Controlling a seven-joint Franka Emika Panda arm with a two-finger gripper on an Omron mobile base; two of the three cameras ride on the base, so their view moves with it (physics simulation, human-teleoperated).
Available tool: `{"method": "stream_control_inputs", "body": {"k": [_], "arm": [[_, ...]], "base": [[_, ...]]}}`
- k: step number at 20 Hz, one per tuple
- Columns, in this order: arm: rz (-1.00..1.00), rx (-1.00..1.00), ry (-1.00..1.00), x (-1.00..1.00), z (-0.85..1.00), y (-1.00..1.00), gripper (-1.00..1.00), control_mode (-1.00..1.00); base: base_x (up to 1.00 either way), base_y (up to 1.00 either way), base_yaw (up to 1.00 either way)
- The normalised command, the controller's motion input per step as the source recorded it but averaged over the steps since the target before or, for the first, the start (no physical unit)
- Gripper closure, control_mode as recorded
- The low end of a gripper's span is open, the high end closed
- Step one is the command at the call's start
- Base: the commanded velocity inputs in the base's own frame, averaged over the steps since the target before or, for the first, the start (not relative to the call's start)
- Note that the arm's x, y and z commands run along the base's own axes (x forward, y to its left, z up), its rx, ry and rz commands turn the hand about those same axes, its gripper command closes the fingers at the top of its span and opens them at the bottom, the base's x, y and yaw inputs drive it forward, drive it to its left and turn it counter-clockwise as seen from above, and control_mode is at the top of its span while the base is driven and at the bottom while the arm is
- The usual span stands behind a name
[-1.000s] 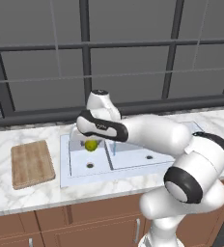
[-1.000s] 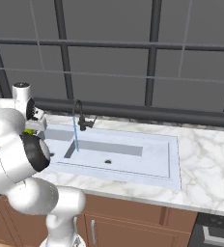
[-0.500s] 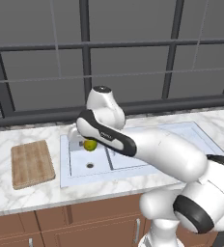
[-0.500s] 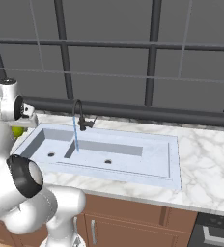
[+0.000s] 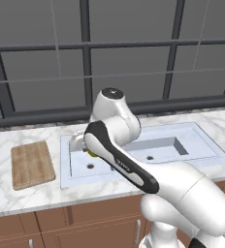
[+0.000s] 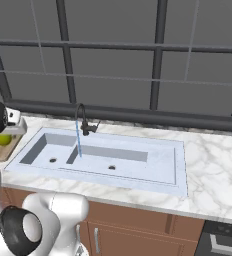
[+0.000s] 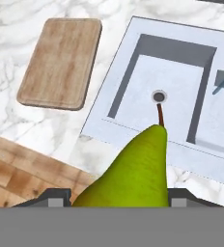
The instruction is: Pick the pear from the sink and place it on the cutting board to airdry. Then turn off the sink faucet.
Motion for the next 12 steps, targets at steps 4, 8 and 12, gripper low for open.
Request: {"method": "stream_control_inputs", "body": {"k": [4, 8, 12], "arm": [[0.07, 0.03, -0.05, -0.48, 0.26, -0.05, 1.0, -1.0], [0.13, 0.05, -0.01, -0.12, 0.13, 0.0, 1.0, -1.0], [0.17, 0.03, -0.02, -0.01, 0.08, 0.01, 1.0, -1.0]], "base": [[0.0, 0.0, 0.0], [0.0, 0.0, 0.0], [0.0, 0.0, 0.0]]}}
